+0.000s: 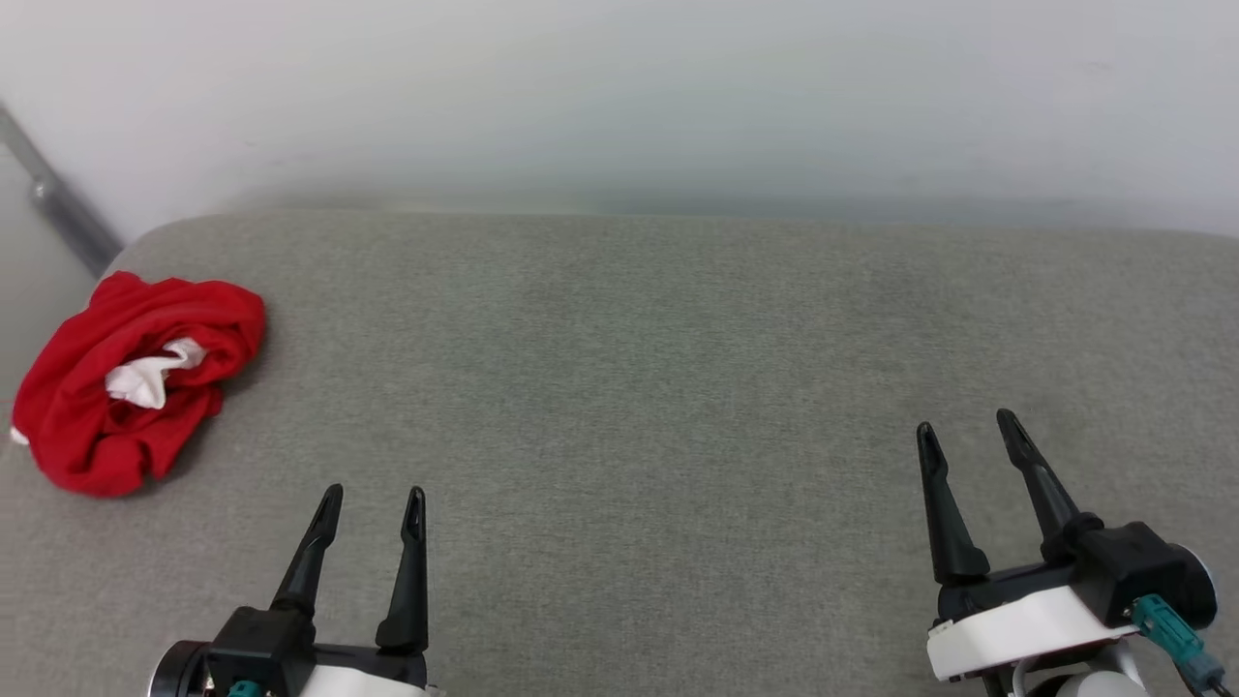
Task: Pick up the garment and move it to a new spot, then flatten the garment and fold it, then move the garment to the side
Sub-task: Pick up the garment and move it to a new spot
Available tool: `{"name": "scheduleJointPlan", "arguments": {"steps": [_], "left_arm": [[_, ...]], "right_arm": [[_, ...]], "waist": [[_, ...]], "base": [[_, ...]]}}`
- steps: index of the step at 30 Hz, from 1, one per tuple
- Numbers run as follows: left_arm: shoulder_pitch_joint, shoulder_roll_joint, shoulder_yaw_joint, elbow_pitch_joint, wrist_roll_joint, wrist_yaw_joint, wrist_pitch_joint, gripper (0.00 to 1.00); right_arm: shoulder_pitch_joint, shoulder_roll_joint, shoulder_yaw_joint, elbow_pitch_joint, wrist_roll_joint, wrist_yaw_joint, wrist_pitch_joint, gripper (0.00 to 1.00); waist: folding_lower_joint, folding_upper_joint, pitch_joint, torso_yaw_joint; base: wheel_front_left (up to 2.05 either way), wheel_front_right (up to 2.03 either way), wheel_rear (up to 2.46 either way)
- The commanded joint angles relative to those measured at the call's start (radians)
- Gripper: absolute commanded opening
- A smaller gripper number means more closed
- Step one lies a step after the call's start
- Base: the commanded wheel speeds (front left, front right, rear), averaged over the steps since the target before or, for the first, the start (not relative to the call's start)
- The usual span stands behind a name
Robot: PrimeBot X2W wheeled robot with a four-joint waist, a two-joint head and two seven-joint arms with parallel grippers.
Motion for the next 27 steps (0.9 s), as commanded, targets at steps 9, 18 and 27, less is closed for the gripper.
{"name": "scheduleJointPlan", "arguments": {"steps": [9, 18, 27], "left_arm": [[0.039, -0.002, 0.040, -0.012, 0.023, -0.007, -0.003, 1.00], [0.067, -0.002, 0.069, -0.022, 0.039, -0.009, -0.003, 1.00], [0.086, -0.002, 0.088, -0.038, 0.047, -0.013, -0.003, 1.00]], "right_arm": [[0.040, 0.001, 0.056, 0.006, 0.021, 0.000, -0.003, 1.00], [0.057, 0.001, 0.094, 0.009, 0.039, 0.000, -0.003, 1.00], [0.054, 0.001, 0.129, 0.013, 0.057, 0.000, -0.003, 1.00]], "waist": [[0.0000, 0.0000, -0.035, 0.202], [0.0000, 0.0000, -0.061, 0.304], [0.0000, 0.0000, -0.074, 0.361]], "base": [[0.00, 0.00, 0.00], [0.00, 0.00, 0.00], [0.00, 0.00, 0.00]]}}
